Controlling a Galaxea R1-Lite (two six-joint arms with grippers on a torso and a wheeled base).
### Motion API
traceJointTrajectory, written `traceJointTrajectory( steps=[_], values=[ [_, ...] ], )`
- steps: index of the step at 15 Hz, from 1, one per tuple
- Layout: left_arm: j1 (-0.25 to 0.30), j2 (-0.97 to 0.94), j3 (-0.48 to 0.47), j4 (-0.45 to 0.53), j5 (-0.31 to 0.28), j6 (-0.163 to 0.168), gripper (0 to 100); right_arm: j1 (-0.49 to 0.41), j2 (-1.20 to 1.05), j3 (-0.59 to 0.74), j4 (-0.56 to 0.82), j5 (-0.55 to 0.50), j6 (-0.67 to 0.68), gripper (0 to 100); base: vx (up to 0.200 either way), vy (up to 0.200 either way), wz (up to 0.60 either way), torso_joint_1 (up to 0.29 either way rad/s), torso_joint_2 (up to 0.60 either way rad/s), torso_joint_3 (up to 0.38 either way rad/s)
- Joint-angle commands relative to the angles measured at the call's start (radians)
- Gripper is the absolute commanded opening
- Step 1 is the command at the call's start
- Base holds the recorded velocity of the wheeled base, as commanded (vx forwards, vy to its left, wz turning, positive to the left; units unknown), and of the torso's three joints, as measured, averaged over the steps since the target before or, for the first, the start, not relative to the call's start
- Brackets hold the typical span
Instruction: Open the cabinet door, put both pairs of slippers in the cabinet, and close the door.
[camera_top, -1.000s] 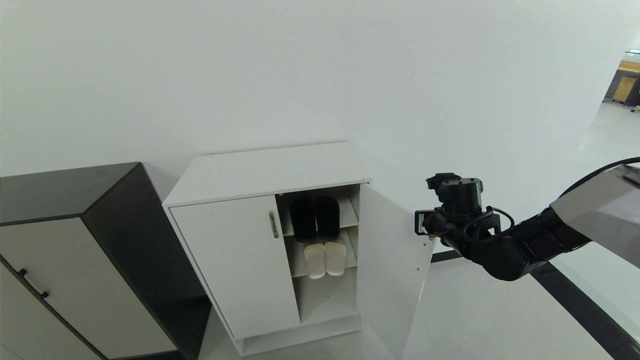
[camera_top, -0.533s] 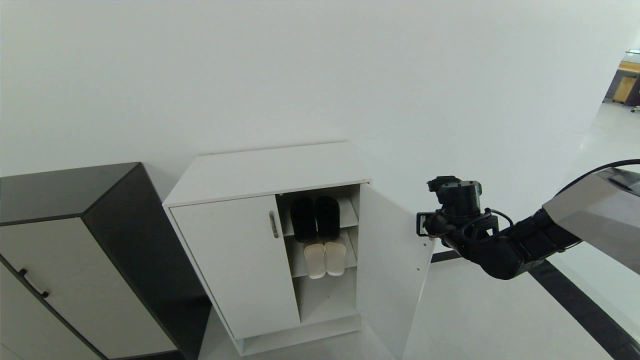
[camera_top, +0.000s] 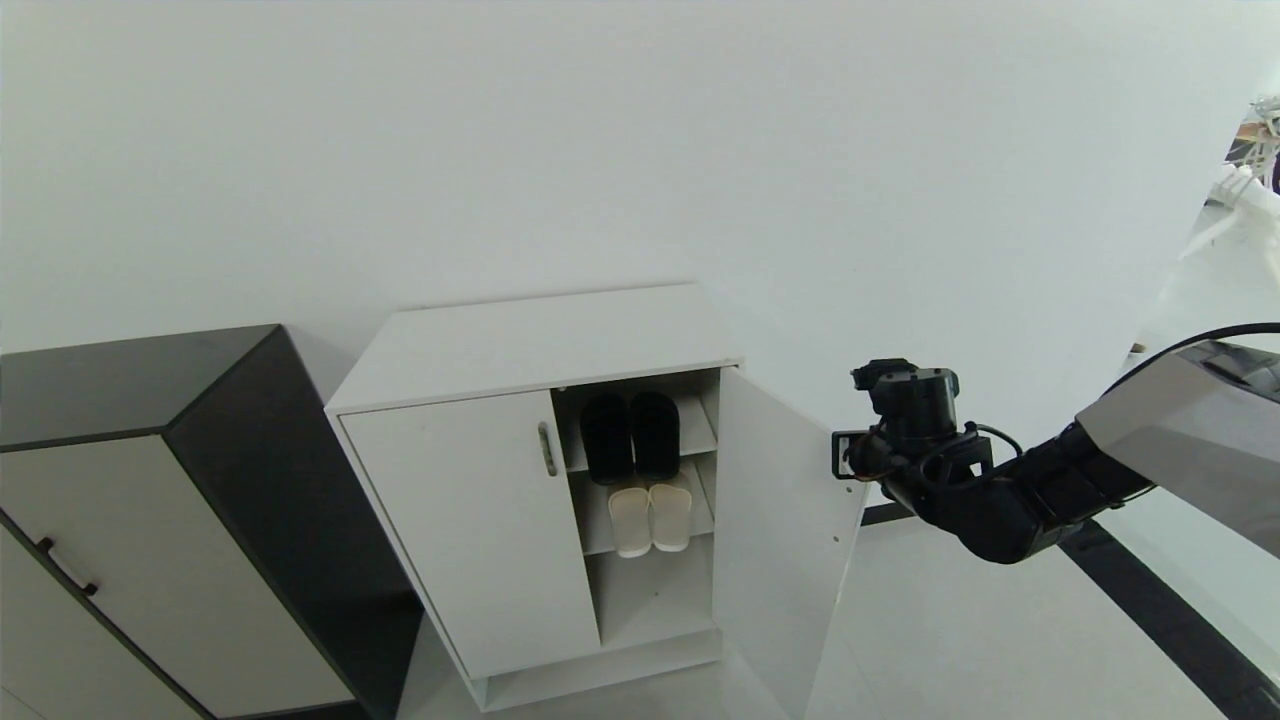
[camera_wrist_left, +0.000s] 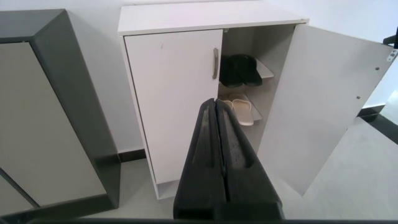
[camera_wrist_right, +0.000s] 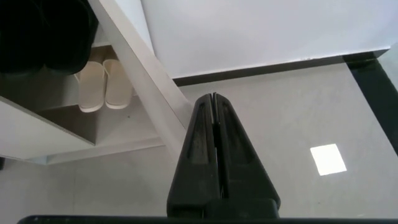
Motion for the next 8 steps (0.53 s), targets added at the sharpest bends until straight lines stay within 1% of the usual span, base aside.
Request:
traceJointTrajectory(
  steps=[1, 6, 8],
  values=[
    [0.000, 0.001, 0.000, 0.000, 0.000, -0.001, 0, 0.014, -0.008, 0.009, 0.000, -0.002, 0.000, 0, 0.000, 0.000, 0.00, 0.000, 0.00, 0.000],
    [0.000, 0.001, 0.000, 0.000, 0.000, -0.001, 0, 0.200, -0.151, 0.148, -0.012, -0.003, 0.001, 0, 0.000, 0.000, 0.00, 0.000, 0.00, 0.000],
    [0.000, 0.001, 0.000, 0.000, 0.000, -0.001, 0, 0.251, -0.183, 0.172, -0.016, -0.003, 0.005, 0, 0.000, 0.000, 0.00, 0.000, 0.00, 0.000]
  ],
)
